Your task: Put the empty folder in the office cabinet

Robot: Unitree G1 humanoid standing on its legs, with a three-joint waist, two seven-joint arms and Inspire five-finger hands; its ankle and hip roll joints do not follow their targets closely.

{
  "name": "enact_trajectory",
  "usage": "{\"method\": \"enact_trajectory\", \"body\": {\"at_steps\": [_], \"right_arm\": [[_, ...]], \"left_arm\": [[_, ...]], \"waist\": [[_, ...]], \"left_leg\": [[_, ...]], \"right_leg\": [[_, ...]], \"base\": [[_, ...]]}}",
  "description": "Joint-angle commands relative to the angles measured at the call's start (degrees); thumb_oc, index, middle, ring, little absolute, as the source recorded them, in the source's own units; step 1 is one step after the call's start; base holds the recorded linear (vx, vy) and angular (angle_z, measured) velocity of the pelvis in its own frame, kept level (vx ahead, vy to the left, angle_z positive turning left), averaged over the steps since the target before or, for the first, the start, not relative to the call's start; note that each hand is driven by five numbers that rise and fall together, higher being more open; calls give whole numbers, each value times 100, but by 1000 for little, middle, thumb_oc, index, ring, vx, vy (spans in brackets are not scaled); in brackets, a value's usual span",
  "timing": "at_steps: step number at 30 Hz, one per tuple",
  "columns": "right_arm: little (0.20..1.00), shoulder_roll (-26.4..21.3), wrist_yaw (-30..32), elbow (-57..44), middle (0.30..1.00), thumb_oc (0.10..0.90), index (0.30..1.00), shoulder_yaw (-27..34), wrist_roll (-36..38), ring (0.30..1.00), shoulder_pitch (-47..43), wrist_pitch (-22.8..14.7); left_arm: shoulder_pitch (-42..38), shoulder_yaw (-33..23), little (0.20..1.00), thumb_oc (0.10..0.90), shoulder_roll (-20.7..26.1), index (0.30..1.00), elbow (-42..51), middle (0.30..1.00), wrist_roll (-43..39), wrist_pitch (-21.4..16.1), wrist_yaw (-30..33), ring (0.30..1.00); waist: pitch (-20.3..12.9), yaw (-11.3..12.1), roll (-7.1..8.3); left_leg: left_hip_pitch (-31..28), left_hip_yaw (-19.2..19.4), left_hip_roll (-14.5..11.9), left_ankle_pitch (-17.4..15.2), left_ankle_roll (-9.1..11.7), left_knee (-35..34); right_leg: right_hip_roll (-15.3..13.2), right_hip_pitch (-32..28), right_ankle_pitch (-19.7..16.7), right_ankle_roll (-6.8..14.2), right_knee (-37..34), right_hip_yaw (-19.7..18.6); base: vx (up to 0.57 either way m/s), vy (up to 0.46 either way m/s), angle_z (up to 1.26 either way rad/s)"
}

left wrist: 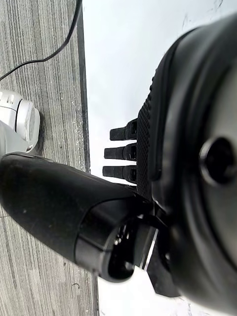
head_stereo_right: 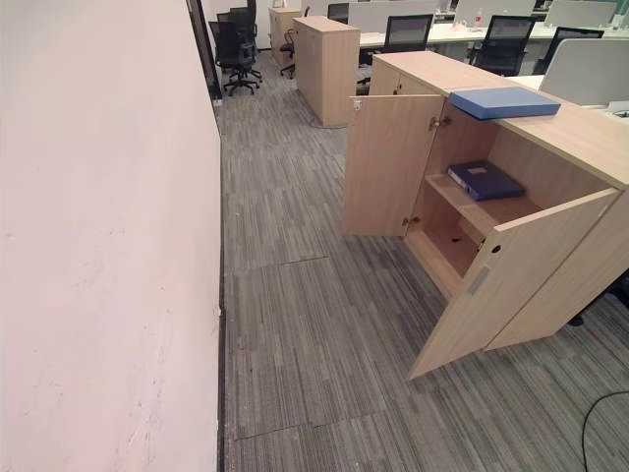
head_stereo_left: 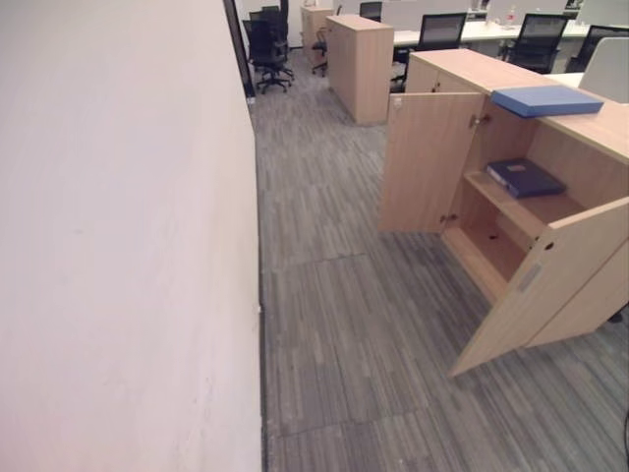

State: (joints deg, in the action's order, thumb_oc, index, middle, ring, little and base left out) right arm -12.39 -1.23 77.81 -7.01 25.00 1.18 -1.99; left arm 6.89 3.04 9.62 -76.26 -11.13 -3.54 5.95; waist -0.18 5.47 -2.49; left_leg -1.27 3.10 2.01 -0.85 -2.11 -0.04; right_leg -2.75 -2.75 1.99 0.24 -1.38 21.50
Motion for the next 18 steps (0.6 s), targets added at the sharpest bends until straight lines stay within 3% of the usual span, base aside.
{"method": "enact_trajectory", "body": {"at_steps": [1, 14, 16, 18], "right_arm": [[900, 241, -9, 273, 900, 800, 900, 12, 232, 900, -379, -176], [900, 115, -154, 283, 900, 800, 900, 21, 75, 900, -387, -73], [900, 3, -189, 295, 900, 800, 900, 112, -26, 900, -421, -12], [900, -70, -173, 290, 900, 800, 900, 129, -120, 900, -590, 40]], "left_arm": [[-289, -207, 900, 800, 191, 900, -164, 900, -205, -286, 151, 900], [-155, -320, 900, 800, 72, 900, -331, 900, -669, -184, -333, 900], [-149, -335, 900, 800, 56, 900, -353, 900, -688, -179, -352, 900], [-192, -339, 900, 800, 88, 900, -339, 900, -724, -170, -351, 900]], "waist": [[85, 165, 357], [80, 172, 288], [138, 179, 221], [329, 187, 106]], "left_leg": [[-225, -403, -44, 14, 430, -496], [-121, -407, 24, 5, 382, -496], [-27, -412, 111, -14, 315, -496], [45, -338, 96, -20, 218, -496]], "right_leg": [[-465, -318, -252, 593, -362, 28], [-551, -201, -351, 663, -362, 11], [-738, -150, -521, 708, -338, 114], [-1023, 228, -553, 753, 268, 194]], "base": [[0, 0, 0], [-5, 16, -1], [-88, 59, -1], [-146, 48, -6]]}}
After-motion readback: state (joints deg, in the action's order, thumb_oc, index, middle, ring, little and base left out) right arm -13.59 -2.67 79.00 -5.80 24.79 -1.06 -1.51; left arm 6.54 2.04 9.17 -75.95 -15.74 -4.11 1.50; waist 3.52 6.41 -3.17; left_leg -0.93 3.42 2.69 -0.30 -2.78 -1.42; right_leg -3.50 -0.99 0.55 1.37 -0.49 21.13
